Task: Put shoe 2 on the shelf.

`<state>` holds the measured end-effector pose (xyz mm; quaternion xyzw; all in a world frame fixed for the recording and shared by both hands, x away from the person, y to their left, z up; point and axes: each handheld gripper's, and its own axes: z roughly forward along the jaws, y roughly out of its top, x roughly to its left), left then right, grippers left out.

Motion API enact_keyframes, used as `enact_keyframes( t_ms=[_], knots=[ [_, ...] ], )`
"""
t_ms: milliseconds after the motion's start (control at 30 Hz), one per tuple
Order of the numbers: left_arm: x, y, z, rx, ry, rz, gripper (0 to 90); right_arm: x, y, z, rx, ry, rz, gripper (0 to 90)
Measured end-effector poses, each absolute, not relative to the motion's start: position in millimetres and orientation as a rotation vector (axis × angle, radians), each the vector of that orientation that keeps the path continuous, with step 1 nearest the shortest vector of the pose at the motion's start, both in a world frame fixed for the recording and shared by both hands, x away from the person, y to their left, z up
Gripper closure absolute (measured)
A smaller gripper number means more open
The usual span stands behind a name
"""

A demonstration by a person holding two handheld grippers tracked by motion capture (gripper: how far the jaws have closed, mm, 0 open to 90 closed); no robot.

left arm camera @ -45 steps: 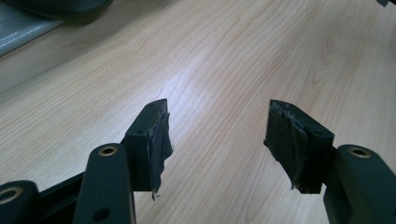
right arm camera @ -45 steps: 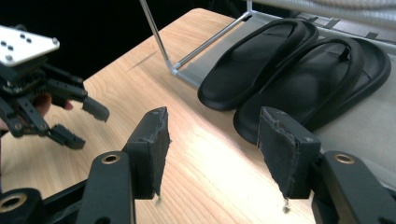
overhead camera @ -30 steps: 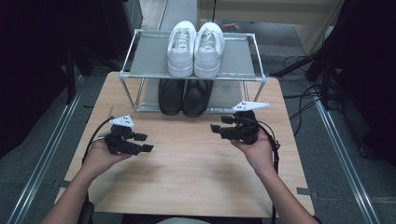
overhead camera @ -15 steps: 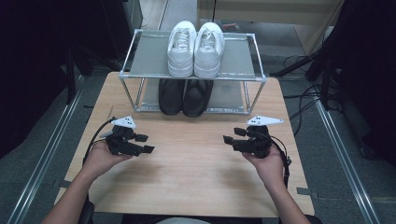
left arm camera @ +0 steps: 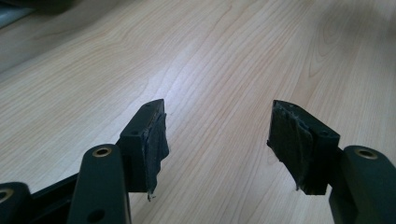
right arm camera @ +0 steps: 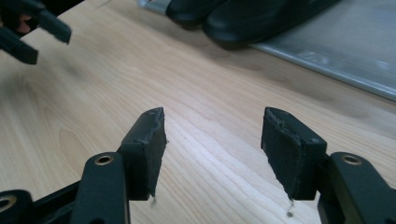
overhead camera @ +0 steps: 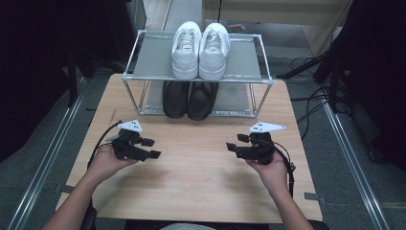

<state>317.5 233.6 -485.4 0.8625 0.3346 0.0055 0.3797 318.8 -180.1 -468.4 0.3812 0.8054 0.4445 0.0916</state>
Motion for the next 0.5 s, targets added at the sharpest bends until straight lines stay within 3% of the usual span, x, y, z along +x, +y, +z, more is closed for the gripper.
enact_keyframes(
  t_ms=[500],
  knots=[
    [316,225,-489,2.238,0.835,0.002,35.1,321,-163,-477,1.080,2.478,1.272,39.9]
  ],
)
